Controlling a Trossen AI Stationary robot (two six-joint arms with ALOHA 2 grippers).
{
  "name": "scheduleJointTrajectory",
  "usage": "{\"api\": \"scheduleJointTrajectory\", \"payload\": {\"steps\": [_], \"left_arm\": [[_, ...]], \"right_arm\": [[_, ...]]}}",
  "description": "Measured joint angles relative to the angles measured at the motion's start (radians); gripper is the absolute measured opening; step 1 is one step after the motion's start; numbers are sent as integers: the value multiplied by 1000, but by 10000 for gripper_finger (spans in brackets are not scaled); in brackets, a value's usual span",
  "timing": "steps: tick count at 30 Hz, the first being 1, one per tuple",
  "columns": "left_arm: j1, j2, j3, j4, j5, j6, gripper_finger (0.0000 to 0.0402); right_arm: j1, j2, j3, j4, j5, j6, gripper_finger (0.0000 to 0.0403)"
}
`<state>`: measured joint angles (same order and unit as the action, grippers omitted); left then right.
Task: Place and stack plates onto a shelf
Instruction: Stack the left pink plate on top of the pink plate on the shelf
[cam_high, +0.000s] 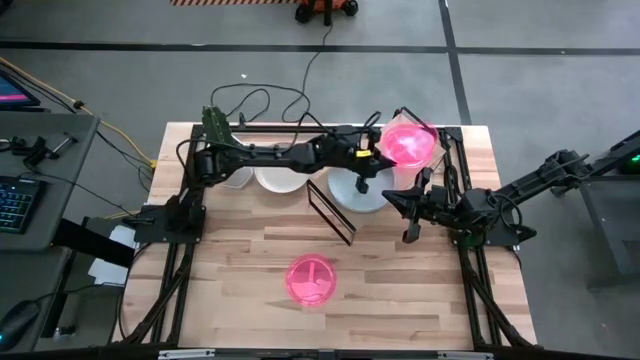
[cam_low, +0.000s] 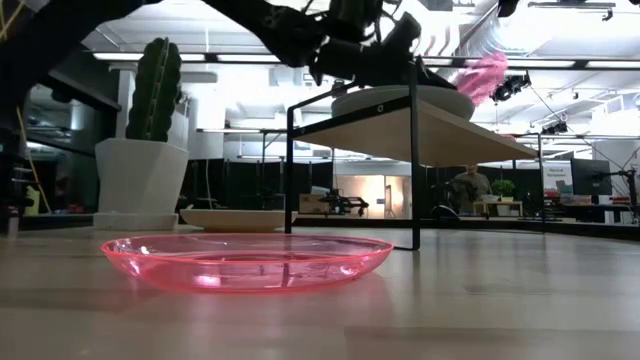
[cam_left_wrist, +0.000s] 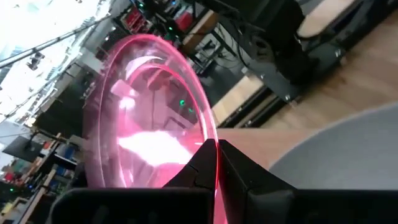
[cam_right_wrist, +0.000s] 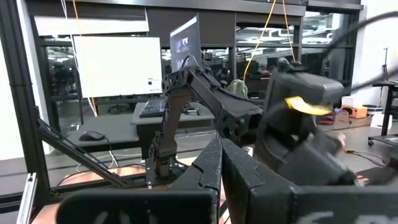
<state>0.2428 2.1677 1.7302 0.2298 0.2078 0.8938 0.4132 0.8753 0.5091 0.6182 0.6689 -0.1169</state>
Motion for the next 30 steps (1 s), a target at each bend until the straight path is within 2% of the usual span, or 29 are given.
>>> {"api": "scheduleJointTrajectory", "payload": {"steps": [9,18,22,30], "left_arm": [[-1,28,14,36,-76,21,0],[0,29,13,54,-89,22,7],[0,29,13,55,-115,25,30],[3,31,12,53,-145,-21,104]], "right_arm": [[0,0,0,0,0,3,0],[0,0,0,0,0,3,0],[0,0,0,0,0,3,0],[0,0,0,0,0,4,0]]}}
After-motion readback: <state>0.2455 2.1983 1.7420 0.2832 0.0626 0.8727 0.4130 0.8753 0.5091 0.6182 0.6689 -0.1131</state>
